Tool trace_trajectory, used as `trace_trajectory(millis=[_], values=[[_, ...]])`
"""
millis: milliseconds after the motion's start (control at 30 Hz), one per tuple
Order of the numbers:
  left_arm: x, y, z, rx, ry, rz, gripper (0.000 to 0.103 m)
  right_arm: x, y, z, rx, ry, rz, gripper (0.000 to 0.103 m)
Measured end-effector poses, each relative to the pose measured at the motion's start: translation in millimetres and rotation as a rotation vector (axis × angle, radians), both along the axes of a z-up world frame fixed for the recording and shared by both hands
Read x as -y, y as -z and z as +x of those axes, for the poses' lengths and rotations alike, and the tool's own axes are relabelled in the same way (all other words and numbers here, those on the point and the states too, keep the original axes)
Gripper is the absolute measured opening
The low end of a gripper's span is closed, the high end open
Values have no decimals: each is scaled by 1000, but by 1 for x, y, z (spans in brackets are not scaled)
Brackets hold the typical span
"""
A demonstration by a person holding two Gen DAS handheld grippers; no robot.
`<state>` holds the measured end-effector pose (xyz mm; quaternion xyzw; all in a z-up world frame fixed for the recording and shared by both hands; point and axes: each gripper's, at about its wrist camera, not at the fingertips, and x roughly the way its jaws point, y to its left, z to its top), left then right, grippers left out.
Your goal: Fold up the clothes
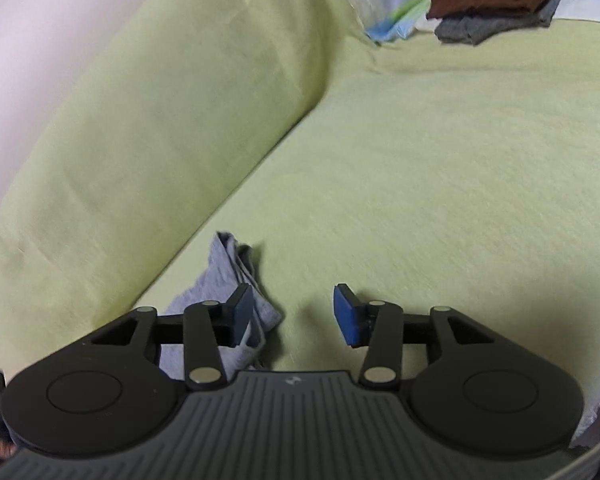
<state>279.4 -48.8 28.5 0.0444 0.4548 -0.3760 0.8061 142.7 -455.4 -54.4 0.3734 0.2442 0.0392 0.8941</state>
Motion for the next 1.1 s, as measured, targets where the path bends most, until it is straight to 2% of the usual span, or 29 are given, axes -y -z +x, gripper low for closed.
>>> trace_trajectory(millis=[100,200,333,400,433,467,500,533,600,667,733,767,800,1000,1100], values=[[39,-10,27,101,120,19,49,-11,-2,11,40,-52,-6,45],[91,-11,59,189,290,46,49,-20,-2,23,32,-111,-31,45],[131,-4,81,253,457,26,49,-27,-6,29,-8,-126,-98,45],[149,3,87,277,575,10,48,-29,-4,29,-28,-124,-117,45],[154,7,88,271,613,27,42,-29,-2,31,-41,-126,-126,45],[162,13,89,259,668,55,20,-30,-2,31,-48,-129,-127,45],[165,18,90,254,691,69,14,-30,-2,31,-51,-133,-124,45],[167,21,89,249,708,73,14,-31,-1,31,-54,-142,-122,45],[167,24,89,243,725,74,13,-33,-1,28,-53,-156,-136,44],[163,25,88,238,720,66,5,-36,-1,25,-49,-167,-153,44],[159,23,89,240,704,55,2,-38,0,24,-45,-176,-161,35],[160,22,91,247,685,43,1,-39,0,24,-42,-185,-165,15],[160,20,94,259,656,29,1,-40,0,23,-39,-194,-169,2],[141,18,101,291,539,-20,0,-43,-14,25,49,-138,-228,2],[143,25,105,289,510,-11,0,-48,-16,36,40,-146,-265,2]])
